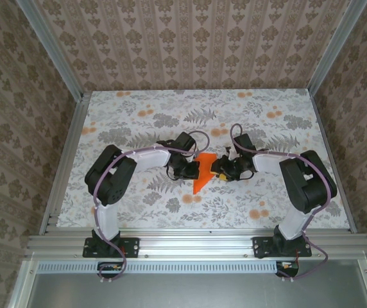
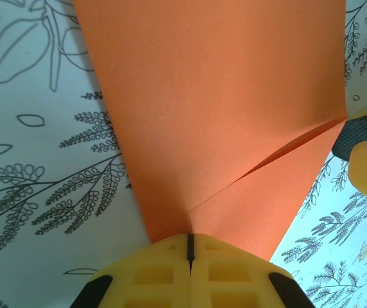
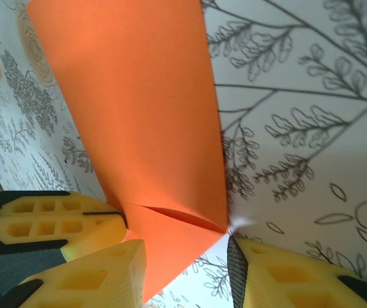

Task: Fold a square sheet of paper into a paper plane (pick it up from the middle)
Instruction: Fourth fold the wing at the center of the table.

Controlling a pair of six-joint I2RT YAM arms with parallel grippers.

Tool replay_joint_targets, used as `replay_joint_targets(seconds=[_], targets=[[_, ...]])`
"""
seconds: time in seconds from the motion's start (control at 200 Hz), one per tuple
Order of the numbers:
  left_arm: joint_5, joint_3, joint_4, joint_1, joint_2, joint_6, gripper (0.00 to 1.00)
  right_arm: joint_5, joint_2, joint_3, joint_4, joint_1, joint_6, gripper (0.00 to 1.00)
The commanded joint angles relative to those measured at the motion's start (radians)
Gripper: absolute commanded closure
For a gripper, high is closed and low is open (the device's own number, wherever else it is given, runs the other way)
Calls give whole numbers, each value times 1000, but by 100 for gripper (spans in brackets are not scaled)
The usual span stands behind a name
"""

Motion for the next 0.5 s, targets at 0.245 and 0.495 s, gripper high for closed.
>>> replay_joint_targets(seconds=[0.245, 0.495], targets=[[-9, -45, -62, -16, 26, 27, 100, -13, 9, 19, 79, 6, 53, 60], [-7, -40, -63, -17, 27, 28, 100, -9, -16, 10, 77, 7, 51, 62]])
